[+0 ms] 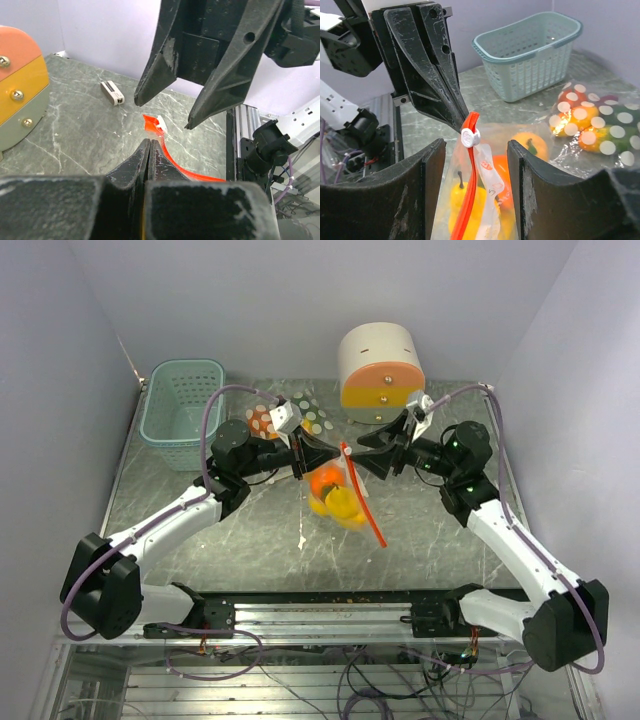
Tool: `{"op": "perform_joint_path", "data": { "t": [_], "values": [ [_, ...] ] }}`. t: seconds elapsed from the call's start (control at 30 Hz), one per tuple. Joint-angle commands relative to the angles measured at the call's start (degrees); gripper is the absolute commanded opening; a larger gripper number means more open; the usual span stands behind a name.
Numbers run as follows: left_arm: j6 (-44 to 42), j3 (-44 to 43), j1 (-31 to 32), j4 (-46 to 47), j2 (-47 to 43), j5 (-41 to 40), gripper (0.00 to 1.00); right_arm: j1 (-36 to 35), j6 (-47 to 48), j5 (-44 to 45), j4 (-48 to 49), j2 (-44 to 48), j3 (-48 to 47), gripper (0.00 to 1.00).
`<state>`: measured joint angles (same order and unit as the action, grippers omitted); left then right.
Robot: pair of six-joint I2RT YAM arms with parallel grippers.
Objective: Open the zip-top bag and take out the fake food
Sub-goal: Unzip the zipper food storage bag at the center of the board.
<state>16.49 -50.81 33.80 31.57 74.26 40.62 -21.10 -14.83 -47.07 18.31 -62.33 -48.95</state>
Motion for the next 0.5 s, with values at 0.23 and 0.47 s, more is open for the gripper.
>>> {"op": "perform_joint_path", "data": {
  "t": [0.23,0.47],
  "values": [
    [-1.9,0.8,-0.4,3.4,-1.1,2.9,0.07,1.0,-9.6,-12.9,14.7,-6.4,-1.4,0.54],
    [-1.6,0.9,-0.4,4.1,-0.6,2.4,0.07,1.1,-9.7,-13.2,14.6,-7.1,-1.0,0.31]
  ]
}}
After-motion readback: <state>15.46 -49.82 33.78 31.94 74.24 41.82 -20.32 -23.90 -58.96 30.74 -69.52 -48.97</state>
